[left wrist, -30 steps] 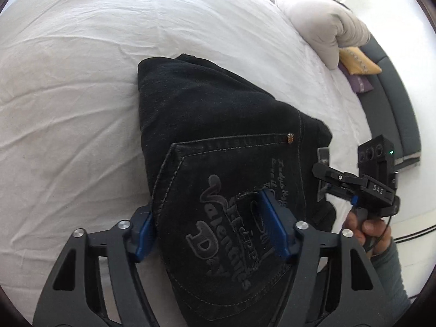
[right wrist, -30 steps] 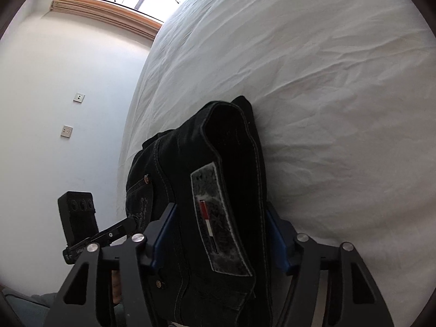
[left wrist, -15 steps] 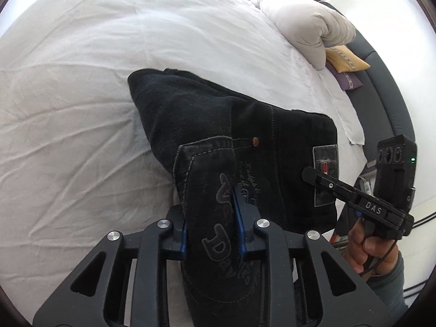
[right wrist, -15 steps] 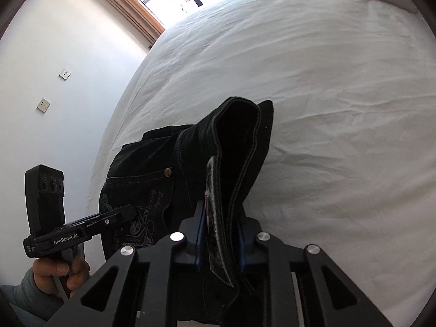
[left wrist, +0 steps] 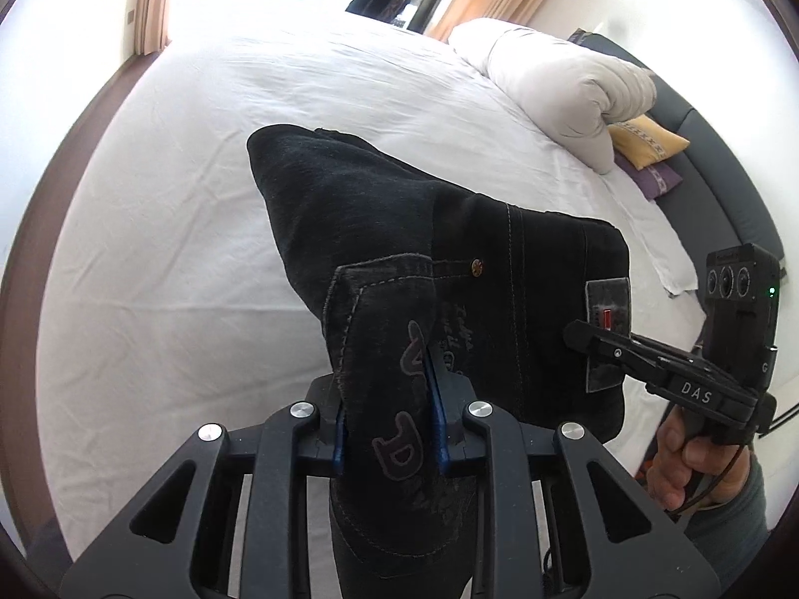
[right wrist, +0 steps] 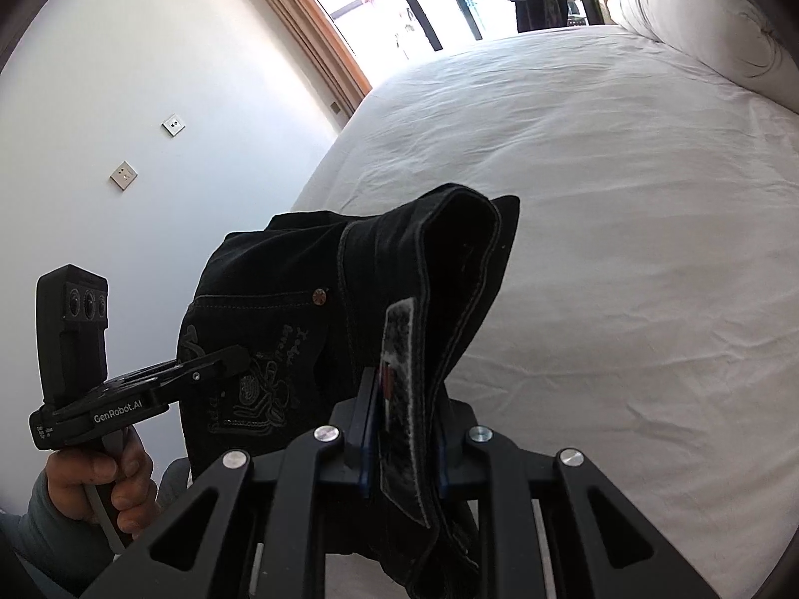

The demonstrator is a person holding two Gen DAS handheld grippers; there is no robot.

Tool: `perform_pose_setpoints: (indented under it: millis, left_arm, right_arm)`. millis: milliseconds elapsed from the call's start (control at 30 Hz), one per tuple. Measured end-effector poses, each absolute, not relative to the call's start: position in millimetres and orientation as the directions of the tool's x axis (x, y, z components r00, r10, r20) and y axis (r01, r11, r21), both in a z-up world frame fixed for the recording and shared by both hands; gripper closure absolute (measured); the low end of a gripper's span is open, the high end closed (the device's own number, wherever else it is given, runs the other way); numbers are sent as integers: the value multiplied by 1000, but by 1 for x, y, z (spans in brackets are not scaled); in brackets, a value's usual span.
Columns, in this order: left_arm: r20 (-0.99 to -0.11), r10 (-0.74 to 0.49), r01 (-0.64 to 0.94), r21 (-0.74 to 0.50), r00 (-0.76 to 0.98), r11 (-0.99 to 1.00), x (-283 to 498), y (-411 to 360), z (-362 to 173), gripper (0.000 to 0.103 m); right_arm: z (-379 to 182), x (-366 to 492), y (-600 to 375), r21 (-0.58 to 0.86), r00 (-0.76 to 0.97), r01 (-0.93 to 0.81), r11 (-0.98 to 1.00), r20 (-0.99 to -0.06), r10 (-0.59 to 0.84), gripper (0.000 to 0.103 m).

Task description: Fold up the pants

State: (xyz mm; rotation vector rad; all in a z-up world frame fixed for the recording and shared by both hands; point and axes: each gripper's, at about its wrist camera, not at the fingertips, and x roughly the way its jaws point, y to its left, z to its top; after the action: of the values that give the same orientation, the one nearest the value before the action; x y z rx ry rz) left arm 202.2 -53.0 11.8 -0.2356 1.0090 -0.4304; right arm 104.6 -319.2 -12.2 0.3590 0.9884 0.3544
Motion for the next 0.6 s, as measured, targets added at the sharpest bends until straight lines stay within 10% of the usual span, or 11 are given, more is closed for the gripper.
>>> perform_pose_setpoints:
  millis: [400,600]
  left_arm:
    - [-828,-383,205,-326,410,923,280,-46,-42,76]
    - [-828,-377,143,-350,415,926,289,-30,-71,31]
  right_arm:
    - [-67,191,-316,453,439,-84,888,-783,441,83]
    - [-119,202,-342,519,404,63,852,-794,453,47]
